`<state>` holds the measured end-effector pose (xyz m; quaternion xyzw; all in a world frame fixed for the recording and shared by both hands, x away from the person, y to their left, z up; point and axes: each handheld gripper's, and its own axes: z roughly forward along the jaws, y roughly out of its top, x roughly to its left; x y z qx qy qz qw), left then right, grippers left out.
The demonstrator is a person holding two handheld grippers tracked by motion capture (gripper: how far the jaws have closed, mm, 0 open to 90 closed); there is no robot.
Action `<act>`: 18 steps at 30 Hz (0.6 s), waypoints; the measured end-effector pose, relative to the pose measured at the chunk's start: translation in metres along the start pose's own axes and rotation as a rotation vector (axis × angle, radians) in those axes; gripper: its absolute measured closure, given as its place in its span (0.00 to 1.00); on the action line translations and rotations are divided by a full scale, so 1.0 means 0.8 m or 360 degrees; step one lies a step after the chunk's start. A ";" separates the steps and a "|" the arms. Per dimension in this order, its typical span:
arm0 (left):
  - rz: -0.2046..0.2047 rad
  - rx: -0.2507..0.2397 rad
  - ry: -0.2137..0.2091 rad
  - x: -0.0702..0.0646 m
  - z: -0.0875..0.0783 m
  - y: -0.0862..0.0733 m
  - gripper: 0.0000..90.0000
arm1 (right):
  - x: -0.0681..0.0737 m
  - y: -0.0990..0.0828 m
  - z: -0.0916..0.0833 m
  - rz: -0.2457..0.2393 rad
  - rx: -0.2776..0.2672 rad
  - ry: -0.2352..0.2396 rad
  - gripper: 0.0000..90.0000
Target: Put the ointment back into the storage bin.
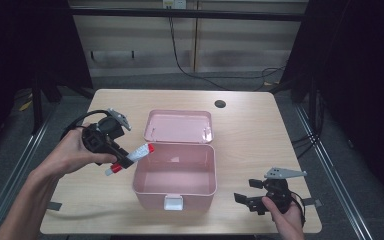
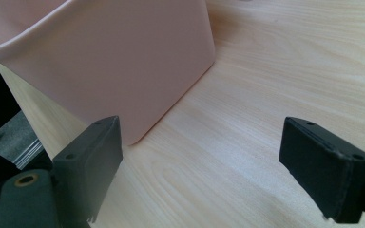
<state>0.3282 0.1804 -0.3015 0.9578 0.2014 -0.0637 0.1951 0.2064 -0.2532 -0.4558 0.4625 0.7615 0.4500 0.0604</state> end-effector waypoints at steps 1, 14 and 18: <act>0.0011 0.0007 -0.0005 0.000 0.002 0.002 0.79 | 0.000 0.000 0.000 0.0001 0.0000 0.0000 0.16; 0.0082 0.0052 -0.0085 -0.009 0.025 0.022 0.79 | 0.000 0.000 -0.001 -0.0001 0.0000 0.0010 0.16; 0.0088 0.0030 -0.0081 -0.010 0.032 0.027 0.79 | 0.000 0.000 0.000 0.0004 0.0003 0.0009 0.16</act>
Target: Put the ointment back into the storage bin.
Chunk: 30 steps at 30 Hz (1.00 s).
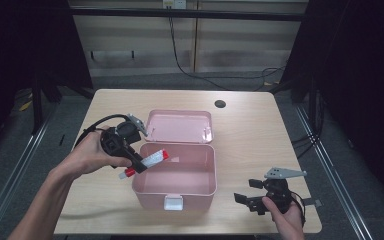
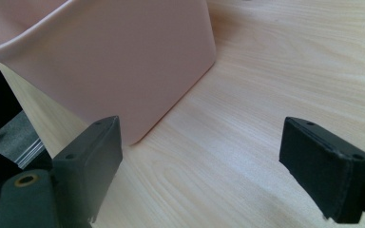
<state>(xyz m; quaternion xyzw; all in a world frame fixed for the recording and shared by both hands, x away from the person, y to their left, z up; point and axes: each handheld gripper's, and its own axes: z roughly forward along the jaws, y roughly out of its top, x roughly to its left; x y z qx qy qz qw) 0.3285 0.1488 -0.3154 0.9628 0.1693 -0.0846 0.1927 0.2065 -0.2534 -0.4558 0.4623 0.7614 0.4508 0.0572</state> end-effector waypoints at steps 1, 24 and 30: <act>0.0000 0.0000 0.0000 0.000 0.000 0.000 0.79 | 0.000 0.000 0.000 0.0000 0.0000 0.0000 0.16; 0.0163 0.0124 -0.0043 -0.021 0.050 0.047 0.79 | 0.000 0.000 -0.002 0.0000 -0.0002 0.0009 0.16; 0.0205 0.0145 -0.0031 -0.030 0.060 0.058 0.79 | -0.001 0.000 -0.002 0.0002 -0.0003 0.0007 0.16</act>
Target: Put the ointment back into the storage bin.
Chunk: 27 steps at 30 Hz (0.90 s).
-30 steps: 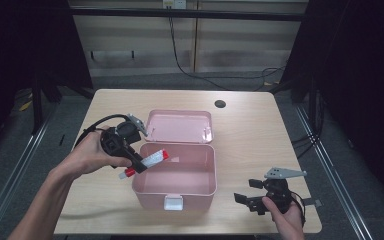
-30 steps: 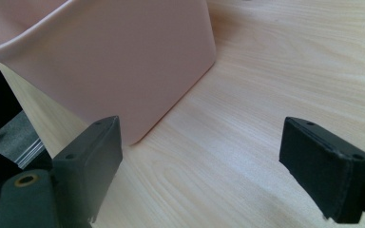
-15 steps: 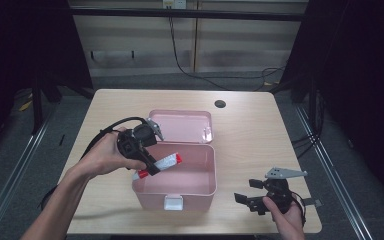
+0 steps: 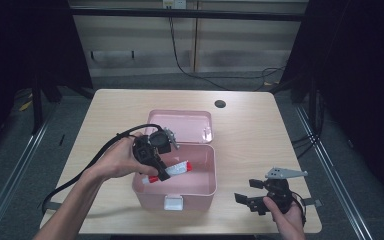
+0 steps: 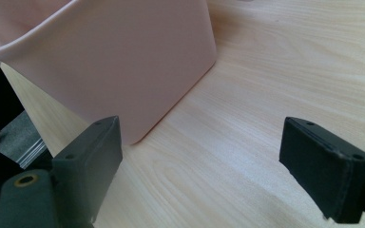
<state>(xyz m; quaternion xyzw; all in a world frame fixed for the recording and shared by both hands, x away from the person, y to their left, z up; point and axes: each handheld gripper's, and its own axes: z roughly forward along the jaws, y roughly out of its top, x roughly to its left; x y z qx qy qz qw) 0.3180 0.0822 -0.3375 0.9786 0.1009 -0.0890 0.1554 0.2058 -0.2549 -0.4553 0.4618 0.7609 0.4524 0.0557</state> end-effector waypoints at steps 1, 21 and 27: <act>0.0000 0.0000 0.0000 0.000 0.000 0.000 0.79 | 0.000 0.000 0.000 0.0000 0.0000 0.0000 0.16; 0.0044 0.0088 -0.0072 0.004 0.058 0.020 0.79 | 0.001 0.000 0.001 -0.0006 0.0010 0.0010 0.16; 0.0063 0.0106 -0.0096 0.006 0.075 0.025 0.79 | 0.001 -0.001 0.001 -0.0001 0.0010 0.0012 0.15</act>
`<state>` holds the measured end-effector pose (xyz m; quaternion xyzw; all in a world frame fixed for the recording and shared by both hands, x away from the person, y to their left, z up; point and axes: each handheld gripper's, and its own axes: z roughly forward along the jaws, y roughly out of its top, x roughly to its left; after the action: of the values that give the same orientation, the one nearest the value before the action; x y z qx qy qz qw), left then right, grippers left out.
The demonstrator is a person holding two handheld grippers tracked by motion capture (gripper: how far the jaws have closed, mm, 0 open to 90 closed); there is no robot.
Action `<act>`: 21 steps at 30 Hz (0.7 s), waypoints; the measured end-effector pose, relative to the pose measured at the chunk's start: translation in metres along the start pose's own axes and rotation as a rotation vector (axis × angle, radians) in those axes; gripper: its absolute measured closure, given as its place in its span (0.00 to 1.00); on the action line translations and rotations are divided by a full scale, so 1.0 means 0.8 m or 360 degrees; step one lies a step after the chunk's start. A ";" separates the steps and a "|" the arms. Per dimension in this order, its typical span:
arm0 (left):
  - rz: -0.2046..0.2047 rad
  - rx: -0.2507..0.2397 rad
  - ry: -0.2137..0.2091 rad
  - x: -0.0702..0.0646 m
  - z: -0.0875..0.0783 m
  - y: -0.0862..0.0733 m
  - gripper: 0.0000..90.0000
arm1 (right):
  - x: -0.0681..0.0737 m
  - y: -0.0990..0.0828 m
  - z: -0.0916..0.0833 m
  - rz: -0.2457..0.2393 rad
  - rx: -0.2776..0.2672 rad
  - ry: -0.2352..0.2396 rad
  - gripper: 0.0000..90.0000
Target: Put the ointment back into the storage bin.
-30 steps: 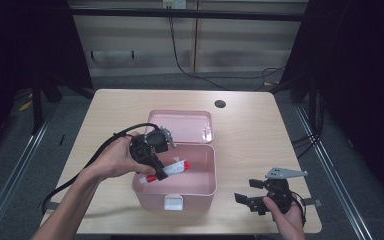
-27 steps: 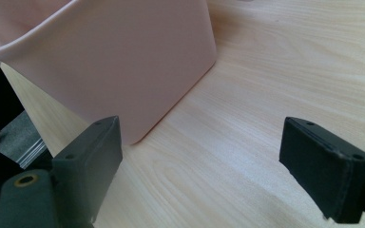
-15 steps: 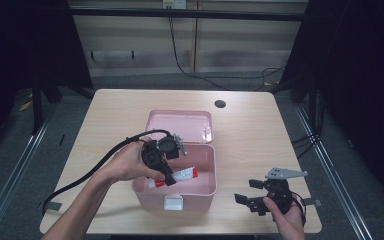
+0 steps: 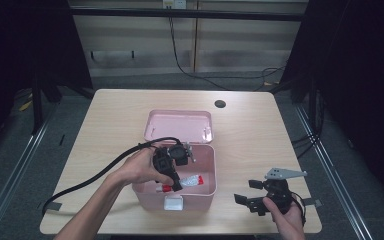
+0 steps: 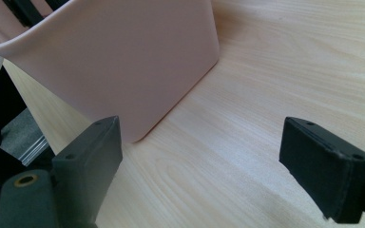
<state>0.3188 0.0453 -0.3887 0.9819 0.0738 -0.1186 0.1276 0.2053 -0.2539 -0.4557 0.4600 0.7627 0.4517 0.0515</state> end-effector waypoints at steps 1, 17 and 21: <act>0.0004 0.0003 -0.0017 0.001 0.003 0.000 0.79 | 0.000 0.000 0.000 0.0000 0.0000 0.0000 0.15; 0.0008 0.0069 -0.0078 0.010 0.029 0.001 0.79 | 0.001 0.000 0.000 -0.0007 -0.0001 -0.0003 0.15; -0.0026 0.0071 -0.0095 0.011 0.034 0.002 0.79 | 0.001 0.000 0.000 -0.0004 0.0001 -0.0006 0.16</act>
<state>0.3214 0.0375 -0.4162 0.9800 0.0753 -0.1504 0.1067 0.2049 -0.2536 -0.4555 0.4598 0.7633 0.4507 0.0533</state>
